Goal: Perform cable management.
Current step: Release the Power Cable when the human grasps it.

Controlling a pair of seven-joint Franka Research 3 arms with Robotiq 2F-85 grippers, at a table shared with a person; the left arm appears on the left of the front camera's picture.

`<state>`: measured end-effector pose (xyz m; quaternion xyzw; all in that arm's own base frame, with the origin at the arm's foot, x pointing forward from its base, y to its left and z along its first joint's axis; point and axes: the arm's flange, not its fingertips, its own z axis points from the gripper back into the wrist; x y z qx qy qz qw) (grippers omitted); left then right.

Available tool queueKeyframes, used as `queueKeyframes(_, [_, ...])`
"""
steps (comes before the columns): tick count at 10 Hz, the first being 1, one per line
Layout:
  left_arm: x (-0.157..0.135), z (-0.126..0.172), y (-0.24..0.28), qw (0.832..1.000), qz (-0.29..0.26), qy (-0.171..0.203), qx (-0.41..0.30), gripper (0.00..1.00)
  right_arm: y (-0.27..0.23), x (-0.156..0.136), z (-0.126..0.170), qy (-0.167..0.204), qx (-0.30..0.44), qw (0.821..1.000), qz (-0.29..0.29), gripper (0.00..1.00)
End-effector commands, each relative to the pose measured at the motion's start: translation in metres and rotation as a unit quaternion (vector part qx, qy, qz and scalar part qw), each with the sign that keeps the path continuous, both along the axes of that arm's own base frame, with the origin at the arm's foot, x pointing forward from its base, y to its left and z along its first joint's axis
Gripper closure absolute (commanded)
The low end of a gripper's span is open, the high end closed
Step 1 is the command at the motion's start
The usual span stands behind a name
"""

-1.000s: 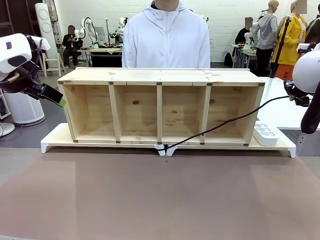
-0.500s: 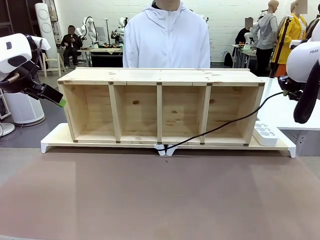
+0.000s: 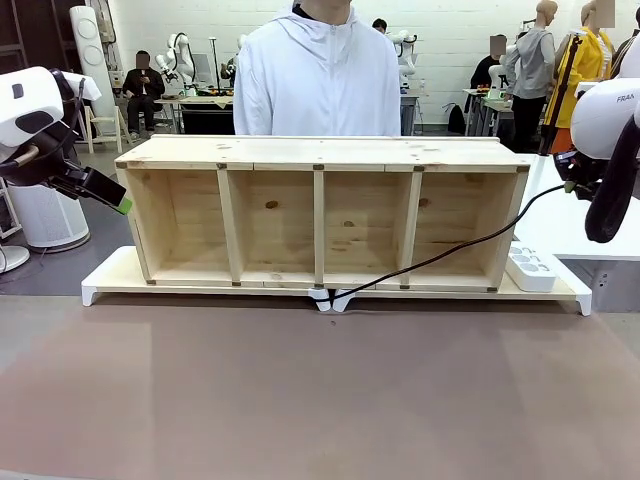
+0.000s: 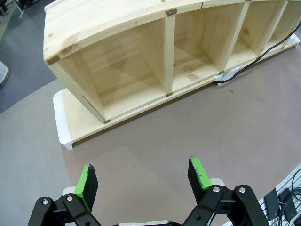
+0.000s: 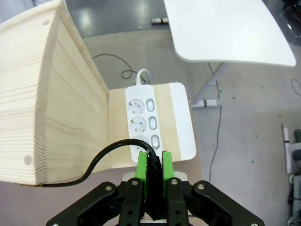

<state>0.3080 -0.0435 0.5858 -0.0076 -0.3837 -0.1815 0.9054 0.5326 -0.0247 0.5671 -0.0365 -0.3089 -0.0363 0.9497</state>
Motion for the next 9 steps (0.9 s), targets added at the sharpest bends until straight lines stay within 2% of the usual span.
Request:
queueKeyframes(1, [0.0024,0.0000,-0.0006,1.000,0.004,-0.004,-0.007,0.00,-0.0005,-0.0002,-0.0013,0.001,0.001,1.000,-0.001,0.84])
queueKeyframes(9, [0.0024,0.0000,-0.0006,1.000,0.004,-0.004,-0.007,0.00,-0.0005,-0.0002,-0.0013,0.001,0.001,1.000,-0.001,0.84])
